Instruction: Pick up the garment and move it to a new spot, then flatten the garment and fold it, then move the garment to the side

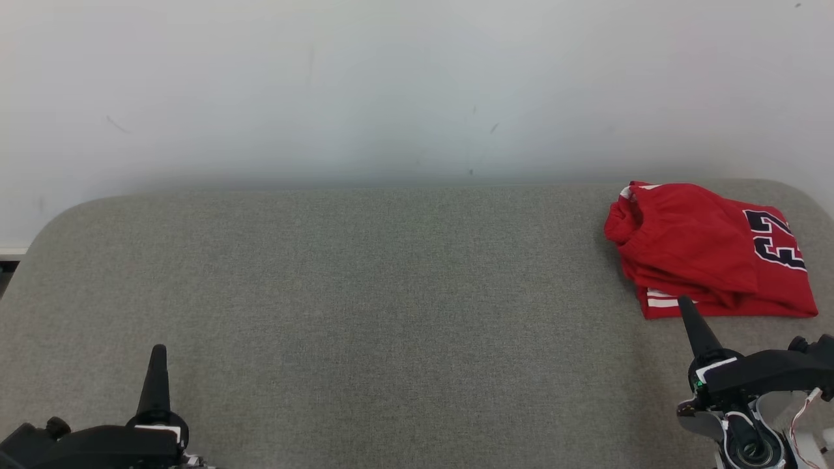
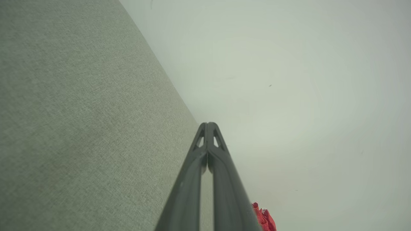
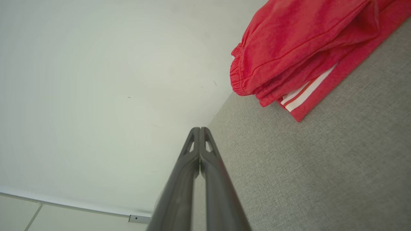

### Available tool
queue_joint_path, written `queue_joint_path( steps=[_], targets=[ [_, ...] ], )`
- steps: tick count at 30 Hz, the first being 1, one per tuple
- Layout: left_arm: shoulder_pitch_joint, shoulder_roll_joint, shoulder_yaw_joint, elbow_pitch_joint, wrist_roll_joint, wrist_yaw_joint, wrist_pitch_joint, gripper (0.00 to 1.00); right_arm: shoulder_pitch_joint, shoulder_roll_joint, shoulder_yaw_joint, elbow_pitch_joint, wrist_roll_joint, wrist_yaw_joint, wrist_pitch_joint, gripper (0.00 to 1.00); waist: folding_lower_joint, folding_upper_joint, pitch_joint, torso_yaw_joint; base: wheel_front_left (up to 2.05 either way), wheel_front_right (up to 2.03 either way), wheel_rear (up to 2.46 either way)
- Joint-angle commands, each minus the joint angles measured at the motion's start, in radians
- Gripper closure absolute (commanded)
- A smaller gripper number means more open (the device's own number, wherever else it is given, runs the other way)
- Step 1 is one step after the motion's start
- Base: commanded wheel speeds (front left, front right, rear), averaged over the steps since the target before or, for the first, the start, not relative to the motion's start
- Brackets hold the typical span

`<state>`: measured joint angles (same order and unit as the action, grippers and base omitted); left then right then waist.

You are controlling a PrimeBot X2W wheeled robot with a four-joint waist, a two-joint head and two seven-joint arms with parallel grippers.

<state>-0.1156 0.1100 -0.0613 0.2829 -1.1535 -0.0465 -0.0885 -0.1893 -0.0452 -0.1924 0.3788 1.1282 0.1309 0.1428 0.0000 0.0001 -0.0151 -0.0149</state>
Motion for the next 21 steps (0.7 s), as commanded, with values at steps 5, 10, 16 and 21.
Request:
queue_joint_path(
  steps=[5,10,16,21],
  targets=[
    [-0.036,-0.003,0.011,0.006,-0.068,-0.017,0.009,1.00,-0.032,-0.010,-0.015,-0.001,0.062,0.000,0.017,1.00,0.0000,-0.0001,0.002,0.001,0.00,0.00,0.00],
    [-0.048,-0.010,0.015,0.015,-0.117,-0.026,0.015,1.00,-0.039,-0.010,-0.023,0.003,0.105,0.000,0.029,1.00,0.0000,-0.0001,0.004,0.003,0.00,0.00,0.00],
    [-0.060,-0.017,0.019,0.025,-0.172,-0.035,0.021,1.00,-0.047,-0.011,-0.032,0.008,0.155,0.000,0.043,1.00,0.0000,-0.0001,0.007,0.004,0.00,0.00,0.00],
    [-0.070,-0.023,0.022,0.034,-0.214,-0.042,0.026,1.00,-0.055,-0.012,-0.040,0.012,0.193,0.000,0.052,1.00,0.0000,-0.0001,0.009,0.006,0.00,0.00,0.00]
  ],
)
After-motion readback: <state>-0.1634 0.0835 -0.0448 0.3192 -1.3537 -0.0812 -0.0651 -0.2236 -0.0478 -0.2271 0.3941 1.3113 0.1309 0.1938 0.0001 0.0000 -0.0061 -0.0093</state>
